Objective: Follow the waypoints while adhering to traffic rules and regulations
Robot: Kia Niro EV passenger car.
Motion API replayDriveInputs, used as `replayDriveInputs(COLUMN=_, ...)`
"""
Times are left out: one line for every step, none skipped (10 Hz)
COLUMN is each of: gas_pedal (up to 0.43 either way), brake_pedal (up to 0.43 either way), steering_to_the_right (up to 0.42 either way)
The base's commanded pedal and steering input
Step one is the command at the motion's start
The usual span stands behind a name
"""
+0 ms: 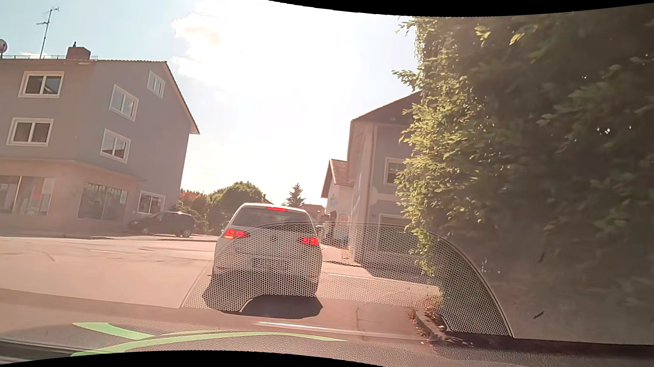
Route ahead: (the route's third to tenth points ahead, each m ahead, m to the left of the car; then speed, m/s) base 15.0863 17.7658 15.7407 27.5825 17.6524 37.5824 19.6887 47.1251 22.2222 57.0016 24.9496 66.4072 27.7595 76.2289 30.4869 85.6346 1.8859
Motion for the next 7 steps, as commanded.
replayDriveInputs(gas_pedal=0.0, brake_pedal=0.043, steering_to_the_right=-0.013)
replayDriveInputs(gas_pedal=0.0, brake_pedal=0.043, steering_to_the_right=-0.039)
replayDriveInputs(gas_pedal=0.0, brake_pedal=0.043, steering_to_the_right=-0.054)
replayDriveInputs(gas_pedal=0.0, brake_pedal=0.037, steering_to_the_right=-0.063)
replayDriveInputs(gas_pedal=0.0, brake_pedal=0.037, steering_to_the_right=-0.063)
replayDriveInputs(gas_pedal=0.0, brake_pedal=0.03, steering_to_the_right=-0.063)
replayDriveInputs(gas_pedal=0.0, brake_pedal=0.03, steering_to_the_right=-0.055)
